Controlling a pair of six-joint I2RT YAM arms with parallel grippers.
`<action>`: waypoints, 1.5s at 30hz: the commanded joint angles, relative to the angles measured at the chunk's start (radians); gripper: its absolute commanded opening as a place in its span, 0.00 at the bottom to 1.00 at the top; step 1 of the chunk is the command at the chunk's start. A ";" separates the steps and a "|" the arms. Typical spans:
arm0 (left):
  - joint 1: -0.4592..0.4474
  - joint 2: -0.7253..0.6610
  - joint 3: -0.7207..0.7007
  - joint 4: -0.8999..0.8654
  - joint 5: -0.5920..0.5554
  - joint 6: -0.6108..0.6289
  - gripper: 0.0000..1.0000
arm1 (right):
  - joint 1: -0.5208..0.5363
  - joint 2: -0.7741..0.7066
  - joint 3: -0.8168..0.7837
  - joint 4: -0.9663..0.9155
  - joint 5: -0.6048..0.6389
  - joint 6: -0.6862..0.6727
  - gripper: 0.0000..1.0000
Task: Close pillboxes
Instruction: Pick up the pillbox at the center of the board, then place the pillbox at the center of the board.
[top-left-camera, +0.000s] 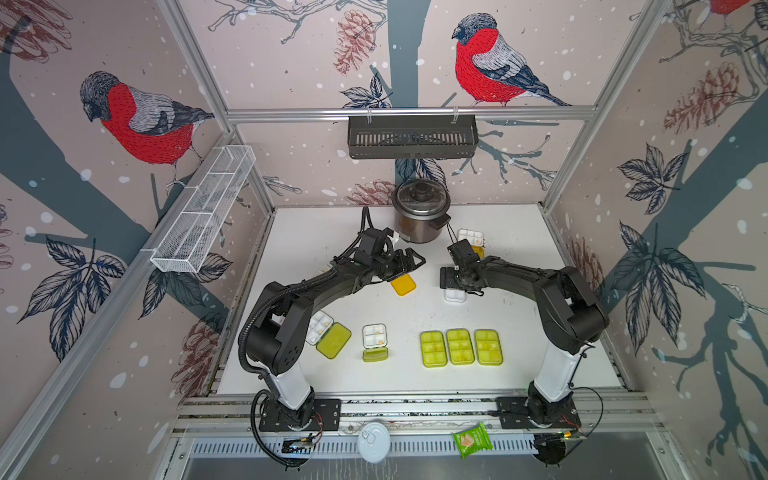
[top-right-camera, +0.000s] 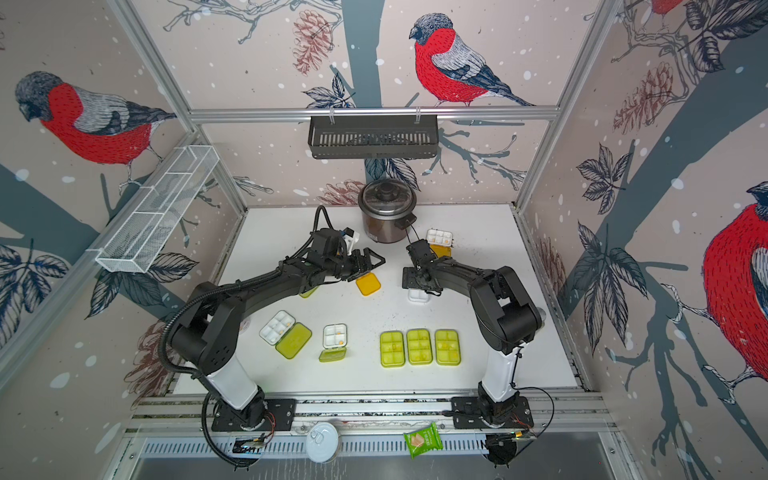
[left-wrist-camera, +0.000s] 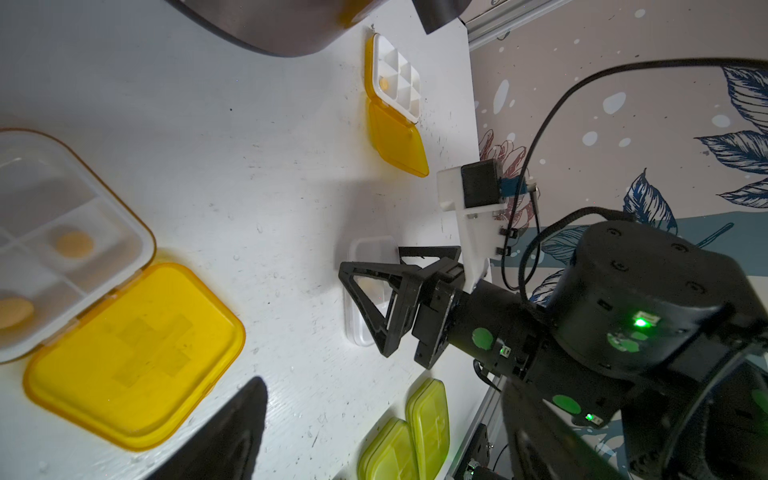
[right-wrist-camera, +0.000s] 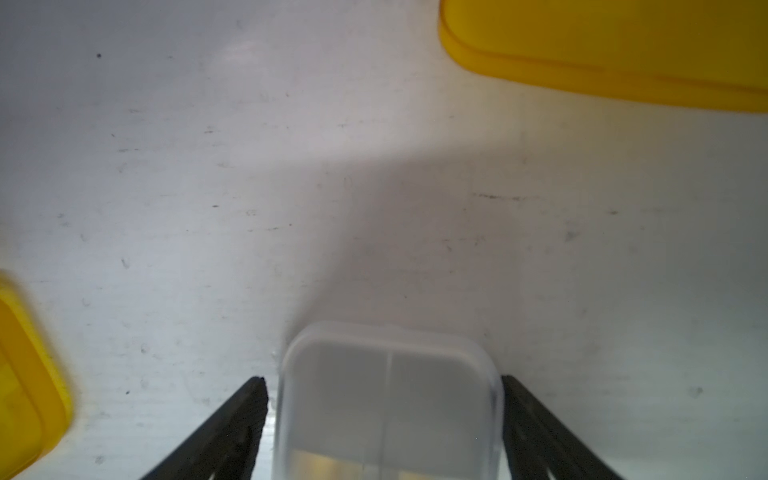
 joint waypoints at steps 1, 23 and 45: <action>0.004 -0.015 -0.002 0.043 0.008 -0.007 0.87 | 0.018 0.014 0.005 -0.025 0.056 0.022 0.85; 0.073 -0.037 -0.009 0.050 0.007 -0.016 0.87 | 0.157 -0.152 -0.033 -0.007 0.088 0.091 0.72; 0.153 -0.067 -0.024 0.050 -0.011 -0.020 0.87 | 0.666 -0.211 -0.107 -0.063 0.168 0.450 0.71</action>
